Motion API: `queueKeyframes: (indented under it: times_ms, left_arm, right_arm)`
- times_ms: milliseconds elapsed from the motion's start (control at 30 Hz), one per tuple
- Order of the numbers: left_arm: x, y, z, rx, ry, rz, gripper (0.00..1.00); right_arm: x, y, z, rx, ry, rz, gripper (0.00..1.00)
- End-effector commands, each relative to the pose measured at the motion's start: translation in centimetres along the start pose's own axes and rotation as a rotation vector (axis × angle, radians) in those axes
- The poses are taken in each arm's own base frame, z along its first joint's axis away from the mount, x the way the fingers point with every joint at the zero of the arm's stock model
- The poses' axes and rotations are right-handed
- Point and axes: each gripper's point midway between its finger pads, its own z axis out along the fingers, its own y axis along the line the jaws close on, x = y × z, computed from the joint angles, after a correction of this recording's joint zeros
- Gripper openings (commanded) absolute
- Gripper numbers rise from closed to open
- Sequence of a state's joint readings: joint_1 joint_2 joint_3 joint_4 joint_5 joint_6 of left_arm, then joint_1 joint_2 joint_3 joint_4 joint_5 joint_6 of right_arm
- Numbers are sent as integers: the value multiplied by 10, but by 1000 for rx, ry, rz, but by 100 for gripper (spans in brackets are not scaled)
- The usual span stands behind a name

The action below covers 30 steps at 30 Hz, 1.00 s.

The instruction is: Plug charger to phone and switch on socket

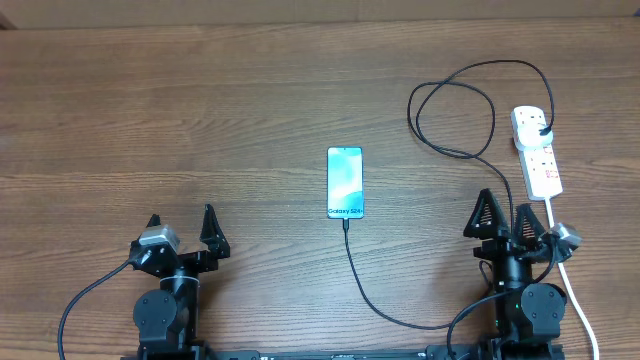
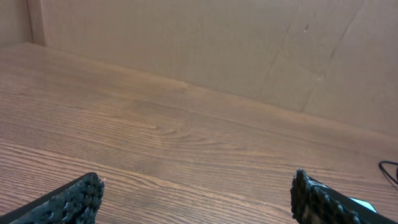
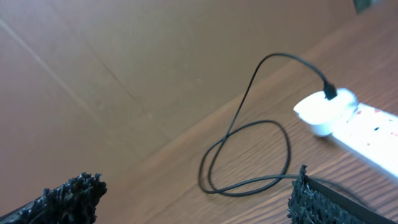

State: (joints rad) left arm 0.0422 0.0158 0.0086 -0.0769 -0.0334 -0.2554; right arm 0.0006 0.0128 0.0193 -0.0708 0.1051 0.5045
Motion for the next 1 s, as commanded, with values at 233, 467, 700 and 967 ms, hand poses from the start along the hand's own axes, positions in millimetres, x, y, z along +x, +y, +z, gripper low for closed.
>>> queueKeyframes:
  times_ms: [233,467,700,967]
  left_arm:
    - [-1,1,0,0,-7,15,99]
    - [-1,1,0,0,-7,15,100]
    - [-1,1,0,0,-7,15,99]
    - [-1,1,0,0,-7,15,100]
  right_arm:
    - [7,2,0,-30,22,-276,100]
    - [8,3,0,-33,23,-301,100]
    - [13,11,-1,-84,47,-301,100]
    - [16,15,-1,-115,56,-358,100]
